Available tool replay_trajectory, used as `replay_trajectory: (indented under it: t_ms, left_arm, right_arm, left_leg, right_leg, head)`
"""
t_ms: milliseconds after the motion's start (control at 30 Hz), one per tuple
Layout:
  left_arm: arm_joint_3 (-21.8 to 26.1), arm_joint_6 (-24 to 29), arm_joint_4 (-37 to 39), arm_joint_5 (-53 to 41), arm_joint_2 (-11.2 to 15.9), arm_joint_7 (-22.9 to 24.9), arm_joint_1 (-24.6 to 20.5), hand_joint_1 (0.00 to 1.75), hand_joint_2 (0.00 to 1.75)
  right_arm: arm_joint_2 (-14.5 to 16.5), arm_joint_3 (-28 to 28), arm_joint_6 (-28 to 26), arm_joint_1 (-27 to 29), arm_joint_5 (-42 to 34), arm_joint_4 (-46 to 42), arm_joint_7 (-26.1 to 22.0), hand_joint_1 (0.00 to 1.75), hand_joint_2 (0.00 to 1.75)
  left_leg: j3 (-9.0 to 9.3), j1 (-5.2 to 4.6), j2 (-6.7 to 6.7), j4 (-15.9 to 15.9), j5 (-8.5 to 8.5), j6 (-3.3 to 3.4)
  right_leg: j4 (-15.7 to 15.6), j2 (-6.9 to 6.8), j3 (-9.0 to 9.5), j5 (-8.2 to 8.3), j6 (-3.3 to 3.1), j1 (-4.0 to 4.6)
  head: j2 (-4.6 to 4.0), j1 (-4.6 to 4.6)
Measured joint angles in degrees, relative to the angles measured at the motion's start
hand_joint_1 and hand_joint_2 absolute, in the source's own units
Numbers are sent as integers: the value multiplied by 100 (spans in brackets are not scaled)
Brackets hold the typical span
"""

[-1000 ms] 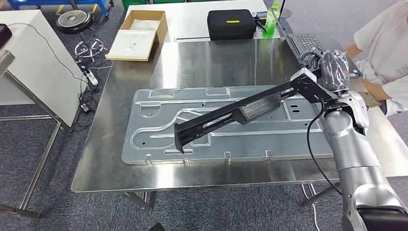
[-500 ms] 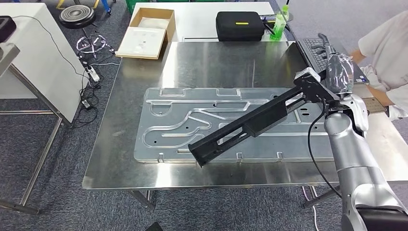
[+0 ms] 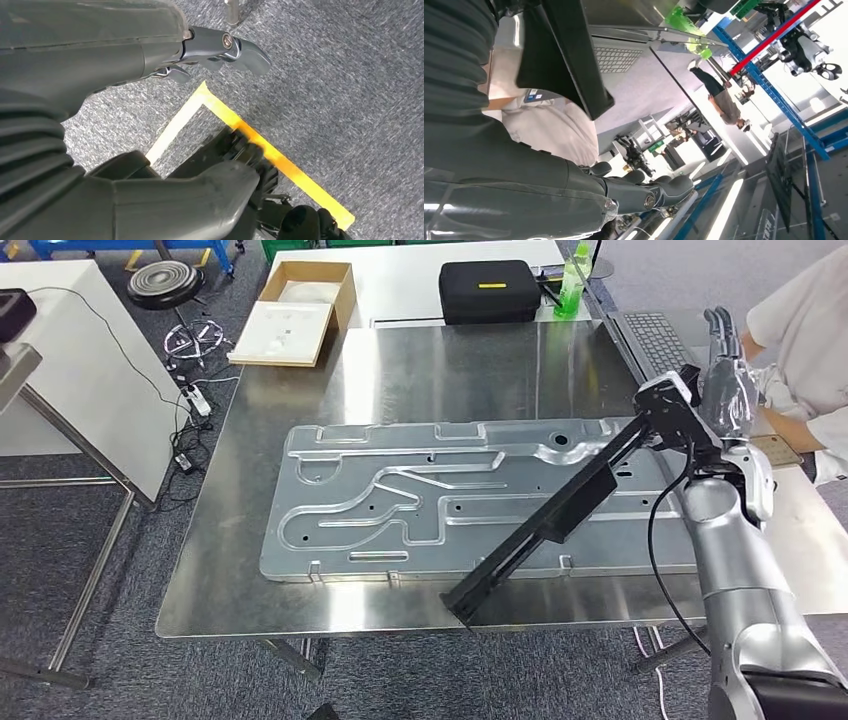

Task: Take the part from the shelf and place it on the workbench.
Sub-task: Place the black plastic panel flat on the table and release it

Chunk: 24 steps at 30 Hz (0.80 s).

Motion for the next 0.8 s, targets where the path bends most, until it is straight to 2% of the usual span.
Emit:
replay_trajectory:
  t_ms: [33,67,100,167,200,233,267,367,433,500,533,567,600,633,700,733,800]
  left_arm:
    - [0,1,0,2,1,1,5,0,0]
    - [0,4,0,4,2,2,10,0,0]
    - [0,9,0,8,3,3,13,0,0]
    - [0,29,0,15,8,3,11,0,0]
    - [0,41,0,20,11,3,8,0,0]
    - [0,54,0,26,14,4,6,0,0]
    - [0,63,0,34,17,5,8,0,0]
    - [0,78,0,54,26,10,21,0,0]
    - [0,85,0,61,31,17,19,0,0]
    - [0,90,0,65,33,39,23,0,0]
    - [0,93,0,63,34,56,33,0,0]
    - [0,97,0,59,36,70,46,0,0]
    - [0,101,0,55,37,81,58,0,0]
    - [0,104,0,52,37,87,67,0,0]
    - [1,105,0,51,39,96,69,0,0]
    - [1,105,0,52,41,101,67,0,0]
    - [2,105,0,54,46,119,68,0,0]
  right_arm:
    - [11,-18,-10,1,-3,15,29,0,175]
    - [20,-39,-26,-1,-7,37,80,0,175]
    - [28,-64,-46,-6,-12,61,145,0,175]
    - [41,-134,-103,-40,-24,122,294,0,175]
    - [44,-175,-132,-71,-30,162,367,0,175]
    - [45,-221,-157,-106,-34,212,445,0,175]
    - [45,-267,-174,-135,-40,269,517,0,175]
    - [43,-378,-170,-199,-71,451,701,0,175]
    - [23,-442,-84,-299,-111,625,845,0,87]
    - [-19,-507,-3,-434,-171,875,973,0,87]
    - [-44,-542,5,-488,-202,1009,1009,0,131]
    - [-68,-578,4,-532,-228,1134,1029,0,175]
    - [-87,-610,7,-581,-248,1241,1047,0,175]
    - [-102,-635,24,-643,-258,1332,1066,0,175]
    - [-126,-666,108,-818,-264,1503,1126,0,175]
    - [-140,-679,175,-918,-266,1589,1189,0,175]
    - [-171,-704,331,-1130,-264,1791,1384,0,175]
  left_leg:
    - [-139,6,1,286,-84,-6]
    - [-191,9,1,379,-57,-2]
    - [-131,10,1,240,79,11]
    - [217,5,2,-505,467,64]
    - [387,-8,3,-861,592,90]
    - [497,-20,3,-1094,654,111]
    - [538,-34,3,-1191,655,126]
    - [577,-27,4,-1277,707,195]
    - [600,-6,10,-1350,763,262]
    - [590,-16,12,-1355,775,292]
    - [586,-21,11,-1348,773,296]
    - [585,-23,9,-1338,768,299]
    - [584,-22,6,-1320,759,298]
    - [584,-21,3,-1294,744,289]
    - [559,-36,0,-1214,694,245]
    - [537,-50,0,-1181,674,220]
    - [501,-73,-2,-1150,662,179]
  right_leg:
    - [2,-1,0,0,0,5]
    - [4,-1,0,-1,0,9]
    - [5,-1,3,-1,0,11]
    - [5,-2,15,-2,5,12]
    - [7,-1,15,-3,19,18]
    - [6,0,10,2,42,21]
    - [-1,1,6,9,73,23]
    - [-11,4,8,6,173,19]
    - [309,9,-131,-214,212,15]
    - [1017,13,-454,-579,238,7]
    - [1343,14,-606,-694,251,5]
    - [1513,13,-684,-709,261,3]
    - [1460,12,-654,-612,267,-2]
    - [1195,10,-521,-432,272,-10]
    - [450,10,-160,-129,270,-16]
    - [211,13,-50,-67,250,-12]
    - [92,25,-13,-71,190,7]
  head:
    - [0,0]
    - [0,0]
    - [0,0]
    - [0,1]
    - [0,1]
    - [0,1]
    - [0,1]
    - [0,1]
    - [0,3]
    - [0,4]
    - [0,4]
    - [0,4]
    - [0,4]
    - [0,4]
    - [0,6]
    - [0,4]
    - [0,2]
